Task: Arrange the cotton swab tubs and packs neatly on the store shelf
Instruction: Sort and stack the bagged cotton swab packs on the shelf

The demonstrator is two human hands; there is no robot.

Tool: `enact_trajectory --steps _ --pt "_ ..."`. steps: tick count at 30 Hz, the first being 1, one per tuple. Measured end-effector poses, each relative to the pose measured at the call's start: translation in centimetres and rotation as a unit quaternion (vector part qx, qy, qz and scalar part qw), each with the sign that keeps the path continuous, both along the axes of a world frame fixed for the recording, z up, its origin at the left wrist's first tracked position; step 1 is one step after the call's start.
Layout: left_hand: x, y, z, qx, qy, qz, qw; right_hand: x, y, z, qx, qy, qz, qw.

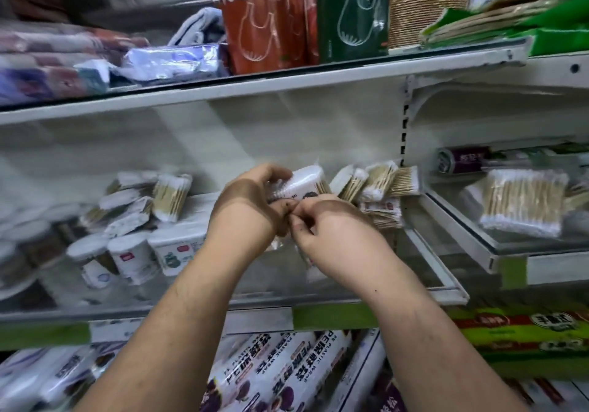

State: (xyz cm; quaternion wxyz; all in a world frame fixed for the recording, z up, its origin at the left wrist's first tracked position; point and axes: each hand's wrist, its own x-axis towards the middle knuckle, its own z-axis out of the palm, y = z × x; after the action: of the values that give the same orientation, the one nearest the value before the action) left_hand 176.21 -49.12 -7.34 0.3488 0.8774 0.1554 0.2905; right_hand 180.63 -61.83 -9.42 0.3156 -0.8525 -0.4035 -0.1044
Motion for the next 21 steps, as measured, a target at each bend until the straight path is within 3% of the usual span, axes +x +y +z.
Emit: enact_trajectory --steps 12,21 --pt "-2.4 4.5 -2.7 -0.013 0.048 0.055 0.997 -1.5 4.2 -1.3 -0.076 0.069 0.021 0.995" --pt "-2.2 5.1 -3.3 0.062 0.107 0.062 0.99 -1.2 5.3 -2.0 -0.085 0.138 0.004 0.987"
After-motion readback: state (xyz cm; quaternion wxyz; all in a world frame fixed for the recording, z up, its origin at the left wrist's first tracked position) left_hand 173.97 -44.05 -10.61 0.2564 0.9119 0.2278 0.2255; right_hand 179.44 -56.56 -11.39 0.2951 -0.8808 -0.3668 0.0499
